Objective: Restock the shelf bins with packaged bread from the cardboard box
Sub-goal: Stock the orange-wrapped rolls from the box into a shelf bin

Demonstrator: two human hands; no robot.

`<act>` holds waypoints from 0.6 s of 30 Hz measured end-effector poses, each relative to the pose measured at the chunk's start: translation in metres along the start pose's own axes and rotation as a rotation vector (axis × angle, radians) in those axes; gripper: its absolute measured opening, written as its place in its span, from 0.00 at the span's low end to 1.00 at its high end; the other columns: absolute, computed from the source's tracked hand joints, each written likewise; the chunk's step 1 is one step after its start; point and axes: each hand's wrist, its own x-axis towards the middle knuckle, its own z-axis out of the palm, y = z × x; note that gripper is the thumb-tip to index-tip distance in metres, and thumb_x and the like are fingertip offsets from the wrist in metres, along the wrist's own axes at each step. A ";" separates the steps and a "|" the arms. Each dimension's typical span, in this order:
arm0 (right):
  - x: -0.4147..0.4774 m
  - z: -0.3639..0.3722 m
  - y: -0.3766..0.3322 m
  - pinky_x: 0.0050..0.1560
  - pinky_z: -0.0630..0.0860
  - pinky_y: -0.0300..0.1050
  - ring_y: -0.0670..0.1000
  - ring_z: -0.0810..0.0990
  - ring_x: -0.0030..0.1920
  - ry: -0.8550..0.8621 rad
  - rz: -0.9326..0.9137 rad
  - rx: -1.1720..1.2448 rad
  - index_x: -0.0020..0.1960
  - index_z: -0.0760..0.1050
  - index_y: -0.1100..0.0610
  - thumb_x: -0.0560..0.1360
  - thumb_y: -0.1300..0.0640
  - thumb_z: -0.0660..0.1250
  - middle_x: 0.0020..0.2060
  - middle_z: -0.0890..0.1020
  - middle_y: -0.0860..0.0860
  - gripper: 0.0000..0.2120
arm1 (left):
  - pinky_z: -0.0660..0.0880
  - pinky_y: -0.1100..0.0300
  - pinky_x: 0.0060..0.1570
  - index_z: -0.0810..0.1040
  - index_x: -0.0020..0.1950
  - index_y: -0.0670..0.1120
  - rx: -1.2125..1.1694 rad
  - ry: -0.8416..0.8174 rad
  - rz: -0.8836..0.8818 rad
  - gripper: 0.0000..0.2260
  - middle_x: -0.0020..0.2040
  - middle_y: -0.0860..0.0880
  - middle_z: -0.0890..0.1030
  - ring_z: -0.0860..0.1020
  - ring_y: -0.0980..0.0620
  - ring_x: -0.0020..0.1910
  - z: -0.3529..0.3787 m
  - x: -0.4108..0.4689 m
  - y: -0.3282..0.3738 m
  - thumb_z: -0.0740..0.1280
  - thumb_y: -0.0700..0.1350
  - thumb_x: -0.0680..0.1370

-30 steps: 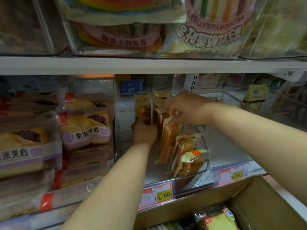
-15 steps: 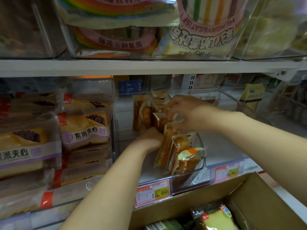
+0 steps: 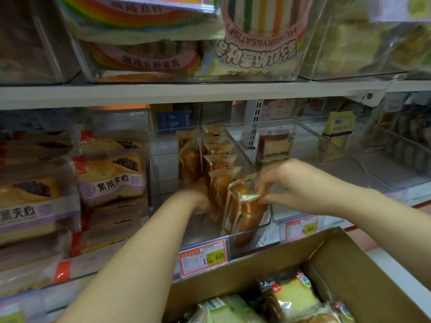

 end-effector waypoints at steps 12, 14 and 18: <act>0.001 -0.019 -0.013 0.45 0.78 0.49 0.45 0.79 0.42 0.172 0.092 0.290 0.43 0.74 0.48 0.74 0.53 0.67 0.40 0.81 0.46 0.03 | 0.67 0.41 0.66 0.46 0.78 0.54 -0.206 0.139 -0.093 0.36 0.78 0.43 0.49 0.64 0.35 0.70 0.033 0.037 -0.015 0.65 0.50 0.77; 0.005 -0.011 -0.019 0.46 0.78 0.50 0.47 0.80 0.42 0.120 0.083 0.293 0.43 0.73 0.45 0.74 0.54 0.67 0.41 0.81 0.47 0.05 | 0.67 0.40 0.66 0.42 0.77 0.59 -0.165 0.176 -0.099 0.38 0.78 0.42 0.51 0.64 0.34 0.70 0.033 0.033 -0.015 0.64 0.54 0.76; 0.008 -0.001 -0.020 0.49 0.78 0.52 0.48 0.80 0.45 0.060 0.056 0.252 0.44 0.72 0.43 0.75 0.55 0.68 0.42 0.81 0.47 0.07 | 0.68 0.40 0.65 0.61 0.73 0.56 -0.002 0.190 -0.120 0.28 0.77 0.44 0.53 0.69 0.38 0.66 0.022 0.016 -0.008 0.68 0.52 0.75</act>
